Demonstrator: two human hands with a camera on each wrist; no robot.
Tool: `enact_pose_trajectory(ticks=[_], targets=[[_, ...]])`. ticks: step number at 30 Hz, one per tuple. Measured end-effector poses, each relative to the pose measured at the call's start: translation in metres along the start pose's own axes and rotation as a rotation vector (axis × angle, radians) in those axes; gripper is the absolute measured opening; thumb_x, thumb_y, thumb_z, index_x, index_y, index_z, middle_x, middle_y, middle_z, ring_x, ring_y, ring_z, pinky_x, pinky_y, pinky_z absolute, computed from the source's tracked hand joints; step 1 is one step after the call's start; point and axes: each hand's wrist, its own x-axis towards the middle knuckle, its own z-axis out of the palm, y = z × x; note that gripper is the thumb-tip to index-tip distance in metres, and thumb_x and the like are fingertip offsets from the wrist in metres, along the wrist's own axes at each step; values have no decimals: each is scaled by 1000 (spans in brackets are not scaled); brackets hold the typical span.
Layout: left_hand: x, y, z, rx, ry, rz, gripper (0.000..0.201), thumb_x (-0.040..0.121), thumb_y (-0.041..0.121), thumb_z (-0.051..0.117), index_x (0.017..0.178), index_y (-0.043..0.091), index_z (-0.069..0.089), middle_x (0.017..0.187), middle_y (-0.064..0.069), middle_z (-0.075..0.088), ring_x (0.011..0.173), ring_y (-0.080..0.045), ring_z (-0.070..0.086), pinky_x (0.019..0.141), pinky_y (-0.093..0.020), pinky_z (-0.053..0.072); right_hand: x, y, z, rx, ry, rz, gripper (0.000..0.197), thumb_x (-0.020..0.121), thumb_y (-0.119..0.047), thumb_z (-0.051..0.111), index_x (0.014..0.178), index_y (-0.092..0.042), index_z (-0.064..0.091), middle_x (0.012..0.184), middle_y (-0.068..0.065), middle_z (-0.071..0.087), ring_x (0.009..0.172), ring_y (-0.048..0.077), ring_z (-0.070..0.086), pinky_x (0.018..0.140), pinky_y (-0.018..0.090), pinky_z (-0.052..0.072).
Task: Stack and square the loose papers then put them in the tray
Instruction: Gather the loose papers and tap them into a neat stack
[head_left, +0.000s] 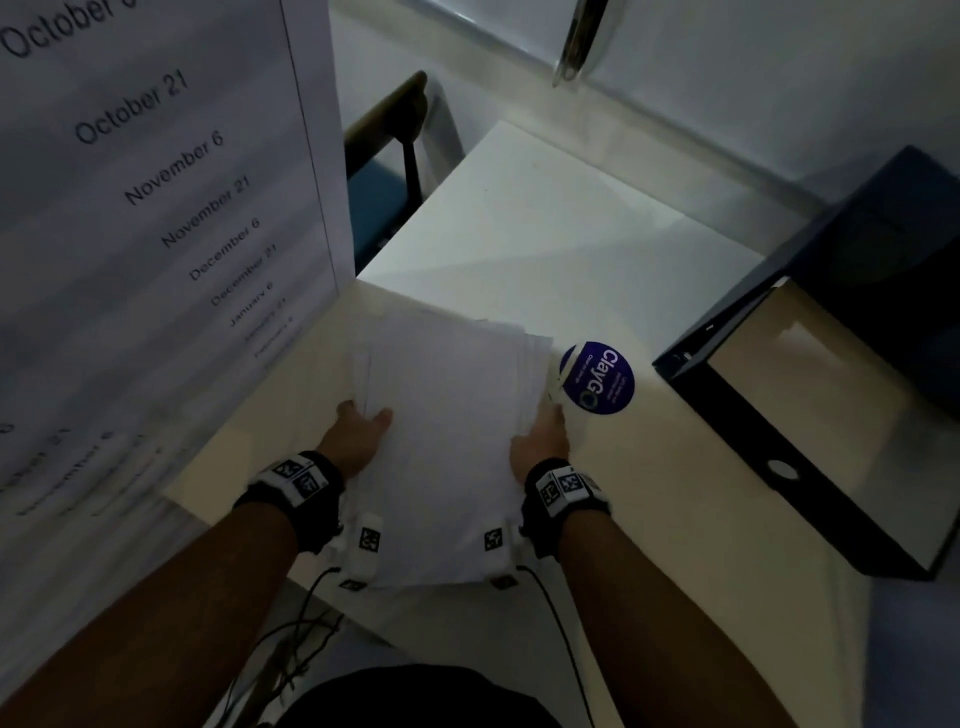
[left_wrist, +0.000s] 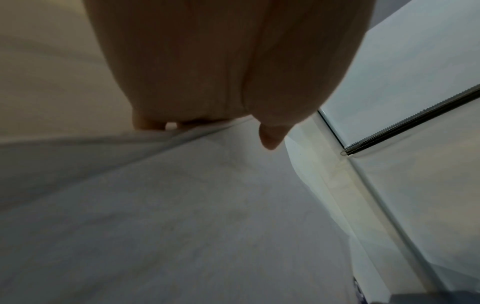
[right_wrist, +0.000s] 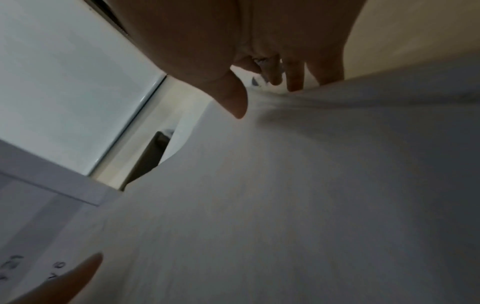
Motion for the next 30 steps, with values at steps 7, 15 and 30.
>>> enact_pose_trajectory(ticks=[7, 15, 30], targets=[[-12, 9, -2, 29, 102, 242, 67, 86, 21, 72, 144, 8, 39, 140, -12, 52, 122, -28, 54, 105, -37, 43, -4, 14, -8, 68, -151, -159, 92, 85, -32, 68, 154, -23, 7, 160, 2, 21, 145, 26, 26, 118, 46, 26], [-75, 58, -38, -227, -37, 537, 40, 74, 17, 83, 108, 27, 65, 99, 10, 72, 83, -7, 71, 72, -28, 58, -42, -25, -91, 750, -91, -239, 63, 65, -9, 86, 121, -18, 59, 119, 0, 66, 106, 17, 66, 86, 39, 58], [-112, 97, -10, -488, 15, 841, 31, 108, 26, 10, 111, 34, 40, 109, 15, 47, 88, 23, 53, 77, -4, 45, -94, -44, -142, 743, 199, -566, 38, 67, -6, 85, 98, -18, 68, 82, -20, 71, 81, -1, 69, 73, 24, 57]])
